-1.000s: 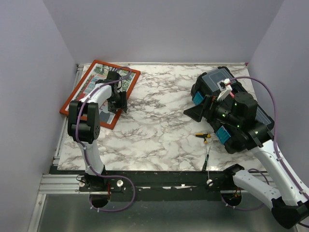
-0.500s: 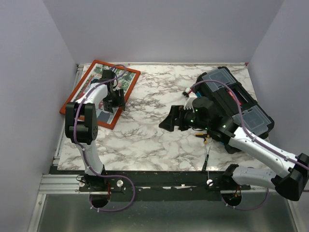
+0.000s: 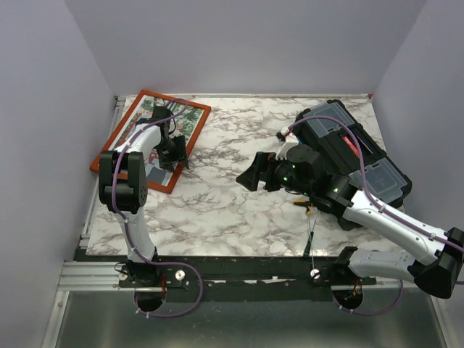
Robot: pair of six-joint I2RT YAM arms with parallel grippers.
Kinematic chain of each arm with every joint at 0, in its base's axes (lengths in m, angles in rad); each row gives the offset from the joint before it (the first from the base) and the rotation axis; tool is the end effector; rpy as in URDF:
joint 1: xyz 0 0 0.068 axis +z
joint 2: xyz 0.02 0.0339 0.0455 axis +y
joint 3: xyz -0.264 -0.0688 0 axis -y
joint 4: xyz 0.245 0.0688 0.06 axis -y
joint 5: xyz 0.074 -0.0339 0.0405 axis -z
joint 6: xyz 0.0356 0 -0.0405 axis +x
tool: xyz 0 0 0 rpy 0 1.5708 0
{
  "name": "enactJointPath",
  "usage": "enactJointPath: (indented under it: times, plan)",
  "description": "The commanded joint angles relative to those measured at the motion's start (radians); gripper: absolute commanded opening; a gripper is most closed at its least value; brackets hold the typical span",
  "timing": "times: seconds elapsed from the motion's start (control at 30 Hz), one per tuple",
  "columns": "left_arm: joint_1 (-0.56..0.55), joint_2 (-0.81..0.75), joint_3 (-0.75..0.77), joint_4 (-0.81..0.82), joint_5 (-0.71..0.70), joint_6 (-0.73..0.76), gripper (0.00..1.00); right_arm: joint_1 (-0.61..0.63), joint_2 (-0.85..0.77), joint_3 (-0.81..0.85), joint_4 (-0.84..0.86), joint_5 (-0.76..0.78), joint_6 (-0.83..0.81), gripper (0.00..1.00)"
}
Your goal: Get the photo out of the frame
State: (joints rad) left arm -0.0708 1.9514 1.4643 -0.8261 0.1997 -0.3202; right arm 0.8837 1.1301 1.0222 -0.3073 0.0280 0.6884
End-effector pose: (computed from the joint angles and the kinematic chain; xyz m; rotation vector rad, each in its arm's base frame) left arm 0.3889 -0.0347 0.1917 -0.3241 2.8887 -0.3588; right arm 0.1642 0.1986 0.3413 -0.1878 2.1164 0.9592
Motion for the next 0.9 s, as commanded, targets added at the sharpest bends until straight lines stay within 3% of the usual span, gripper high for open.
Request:
enactJointPath:
  times: [0.0, 0.2, 0.27, 0.4, 0.5, 0.63, 0.73, 0.77, 0.87]
  plan:
    - [-0.007, -0.005, 0.010, -0.015, 0.117, -0.013, 0.55, 0.008, 0.007, 0.028, 0.011, 0.065, 0.001, 0.93]
    - [-0.051, -0.015, -0.010, 0.010, 0.197, -0.031, 0.51, 0.008, 0.026, 0.026, 0.005, 0.085, 0.001, 0.93]
    - [-0.079, -0.039, -0.004, 0.016, 0.158, -0.030, 0.49, 0.008, 0.030, 0.020, 0.007, 0.091, 0.001, 0.93]
    - [-0.074, -0.169, -0.045, 0.069, 0.075, -0.049, 0.59, 0.008, 0.048, 0.004, 0.018, 0.089, 0.010, 0.93]
    - [-0.029, -0.284, -0.117, 0.171, 0.091, -0.076, 0.68, 0.015, 0.094, -0.020, 0.077, 0.097, 0.049, 0.93]
    - [0.018, -0.472, -0.217, 0.283, 0.096, -0.095, 0.79, 0.054, 0.251, 0.013, 0.126, 0.206, 0.147, 0.91]
    - [0.022, -0.592, -0.264, 0.318, 0.013, -0.089, 0.82, 0.073, 0.380, 0.042, 0.216, 0.257, 0.236, 0.91]
    - [0.026, -0.640, -0.277, 0.323, -0.016, -0.089, 0.83, 0.078, 0.438, 0.063, 0.234, 0.278, 0.265, 0.85]
    - [0.038, -0.767, -0.322, 0.369, -0.094, -0.080, 0.86, 0.111, 0.611, 0.193, 0.204, 0.403, 0.347, 0.83]
